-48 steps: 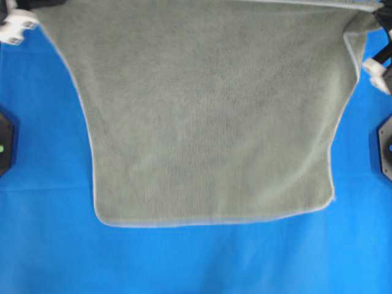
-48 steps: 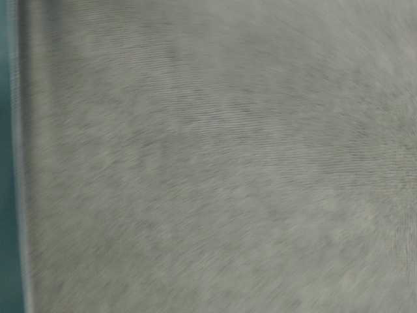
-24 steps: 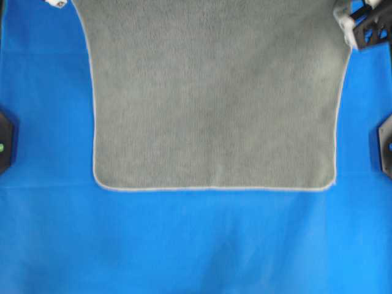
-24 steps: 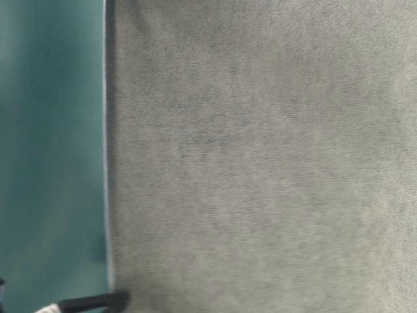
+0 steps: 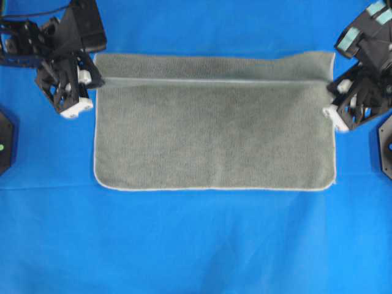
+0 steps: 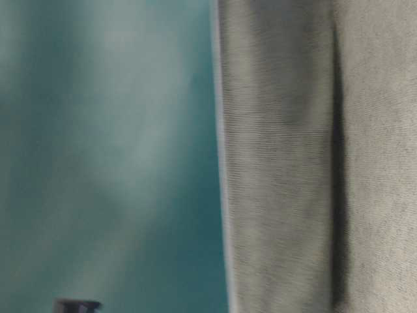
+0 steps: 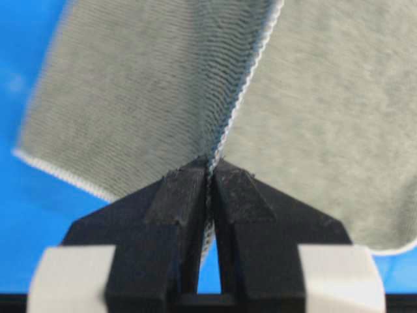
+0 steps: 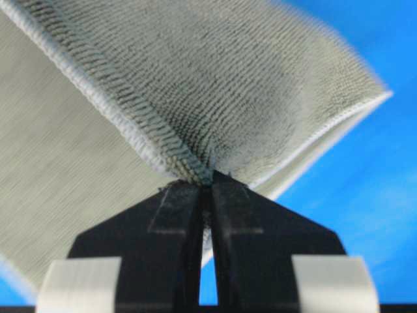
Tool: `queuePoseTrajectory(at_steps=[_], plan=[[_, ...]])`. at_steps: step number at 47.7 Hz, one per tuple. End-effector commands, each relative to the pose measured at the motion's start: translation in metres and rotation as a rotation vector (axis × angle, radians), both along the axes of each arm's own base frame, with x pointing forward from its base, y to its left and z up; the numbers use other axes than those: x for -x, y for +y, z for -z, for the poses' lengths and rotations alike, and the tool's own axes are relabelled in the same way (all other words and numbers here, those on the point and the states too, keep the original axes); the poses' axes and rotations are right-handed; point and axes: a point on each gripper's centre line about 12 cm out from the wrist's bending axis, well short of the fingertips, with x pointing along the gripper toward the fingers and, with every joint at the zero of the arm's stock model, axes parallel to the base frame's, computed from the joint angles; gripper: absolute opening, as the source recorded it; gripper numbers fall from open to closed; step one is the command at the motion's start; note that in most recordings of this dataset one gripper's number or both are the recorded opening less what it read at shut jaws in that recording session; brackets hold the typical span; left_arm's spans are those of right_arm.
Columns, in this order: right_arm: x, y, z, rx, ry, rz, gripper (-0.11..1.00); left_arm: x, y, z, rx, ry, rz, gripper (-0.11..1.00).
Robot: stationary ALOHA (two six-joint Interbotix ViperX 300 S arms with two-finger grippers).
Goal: Fold a large towel.
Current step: 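Lay the spread towel flat on the table and release both grippers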
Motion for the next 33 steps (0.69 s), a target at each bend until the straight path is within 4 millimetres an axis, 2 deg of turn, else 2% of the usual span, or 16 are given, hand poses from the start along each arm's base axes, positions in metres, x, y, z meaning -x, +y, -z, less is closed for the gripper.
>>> queuePoseTrajectory(at_steps=[1,11,20,25,33], plan=[[-0.007,0.022,0.008,-0.067,-0.015,-0.066,0.01,-0.002,-0.019,0.007,0.022,-0.038,0.016,0.01],[-0.02,0.067,0.038,-0.148,-0.005,-0.212,0.01,-0.012,-0.07,0.022,0.091,-0.125,0.086,0.01],[-0.031,0.101,0.054,-0.229,0.028,-0.265,0.01,-0.014,-0.105,0.055,0.162,-0.092,0.103,0.01],[-0.034,0.112,0.056,-0.246,0.043,-0.286,0.01,-0.016,-0.115,0.067,0.182,-0.06,0.101,0.01],[-0.034,0.113,0.057,-0.245,0.049,-0.288,0.01,-0.022,-0.119,0.074,0.181,-0.043,0.11,0.01]])
